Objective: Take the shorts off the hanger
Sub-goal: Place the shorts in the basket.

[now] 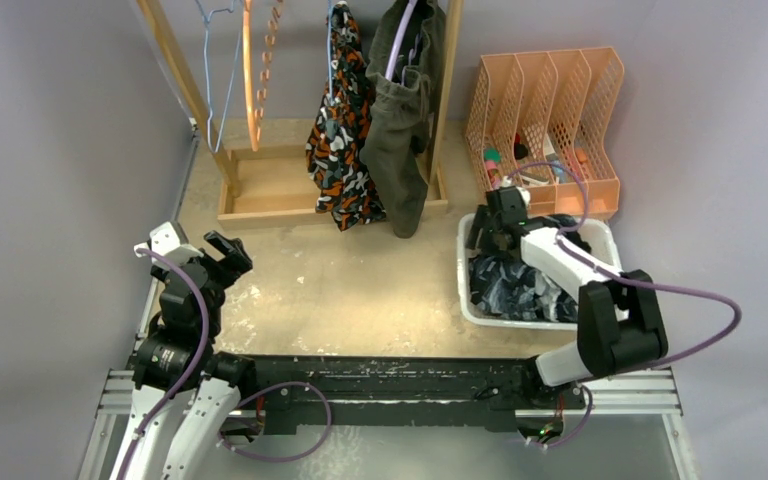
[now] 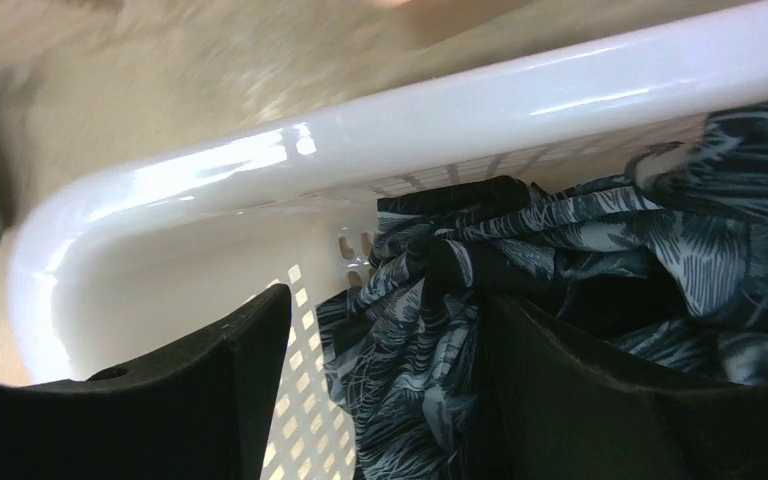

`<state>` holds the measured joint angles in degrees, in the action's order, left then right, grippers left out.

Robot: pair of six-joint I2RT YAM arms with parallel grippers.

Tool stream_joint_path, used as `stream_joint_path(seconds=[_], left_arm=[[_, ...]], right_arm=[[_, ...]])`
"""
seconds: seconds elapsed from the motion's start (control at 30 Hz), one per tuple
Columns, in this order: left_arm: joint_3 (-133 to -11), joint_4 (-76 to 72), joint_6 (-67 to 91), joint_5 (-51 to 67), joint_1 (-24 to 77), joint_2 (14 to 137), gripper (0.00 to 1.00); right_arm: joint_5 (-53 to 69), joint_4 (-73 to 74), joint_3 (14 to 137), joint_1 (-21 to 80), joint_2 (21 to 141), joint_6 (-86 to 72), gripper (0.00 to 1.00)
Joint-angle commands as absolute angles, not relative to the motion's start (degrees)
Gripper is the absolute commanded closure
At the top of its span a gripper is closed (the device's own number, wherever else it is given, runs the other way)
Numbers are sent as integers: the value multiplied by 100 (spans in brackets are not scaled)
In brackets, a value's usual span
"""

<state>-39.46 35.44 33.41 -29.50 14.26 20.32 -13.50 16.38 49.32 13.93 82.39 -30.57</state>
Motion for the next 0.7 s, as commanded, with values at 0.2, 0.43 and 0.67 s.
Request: stream_joint_path(seconds=[0.2,0.43,0.67], left_arm=[[-4034,3395,3391,-3041,1397,2034,20],[-4051,3412,3405,-3049,1398,2136,20],[-4120,3144,3249,-2363,1397,1993,20]], right_arm=[[-2042,1859,5159,2182,8134,-3651,25],[-3303,2566,5164,1943,7610,-4223,23],[-1478,1372,3997,339,7222,-4237,22]])
